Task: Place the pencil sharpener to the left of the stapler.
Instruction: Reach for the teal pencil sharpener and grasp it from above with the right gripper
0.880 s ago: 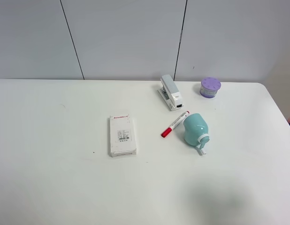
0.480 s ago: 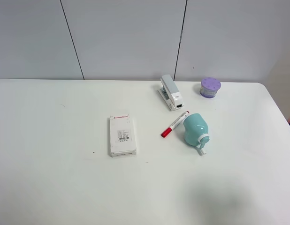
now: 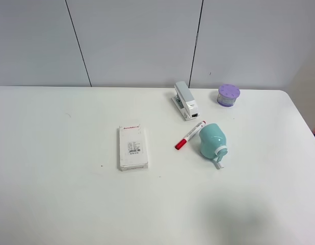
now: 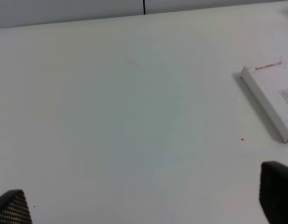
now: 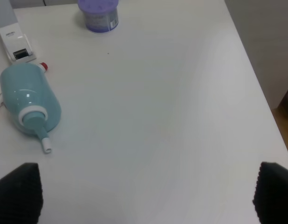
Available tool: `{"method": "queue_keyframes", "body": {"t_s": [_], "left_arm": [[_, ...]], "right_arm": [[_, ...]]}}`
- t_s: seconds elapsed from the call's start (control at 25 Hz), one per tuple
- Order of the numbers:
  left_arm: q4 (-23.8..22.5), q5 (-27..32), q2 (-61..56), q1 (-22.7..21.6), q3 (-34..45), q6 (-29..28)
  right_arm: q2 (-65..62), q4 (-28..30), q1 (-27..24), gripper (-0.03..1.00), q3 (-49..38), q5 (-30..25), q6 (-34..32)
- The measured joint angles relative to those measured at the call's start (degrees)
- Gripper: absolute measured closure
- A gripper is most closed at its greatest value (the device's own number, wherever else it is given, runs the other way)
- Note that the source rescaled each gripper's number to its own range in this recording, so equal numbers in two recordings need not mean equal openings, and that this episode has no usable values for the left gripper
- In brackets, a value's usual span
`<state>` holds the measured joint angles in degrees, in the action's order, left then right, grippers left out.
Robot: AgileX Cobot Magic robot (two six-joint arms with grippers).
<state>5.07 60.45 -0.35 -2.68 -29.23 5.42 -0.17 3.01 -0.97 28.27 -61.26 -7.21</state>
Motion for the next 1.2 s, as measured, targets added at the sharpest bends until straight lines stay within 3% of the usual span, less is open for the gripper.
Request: {"method": "queue_keyframes", "body": {"t_s": [0.84, 1.12, 1.2], "left_arm": [[-0.04, 0.00, 0.00, 0.00, 0.00, 0.00], [-0.04, 0.00, 0.00, 0.00, 0.00, 0.00], [-0.04, 0.00, 0.00, 0.00, 0.00, 0.00]], "right_arm": [[0.78, 0.06, 0.36, 0.29, 0.00, 0.05, 0.00], [14.54, -0.83, 0.36, 0.29, 0.35, 0.43, 0.00], [20.51, -1.79, 0.36, 0.29, 2.29, 3.04, 0.00]]}}
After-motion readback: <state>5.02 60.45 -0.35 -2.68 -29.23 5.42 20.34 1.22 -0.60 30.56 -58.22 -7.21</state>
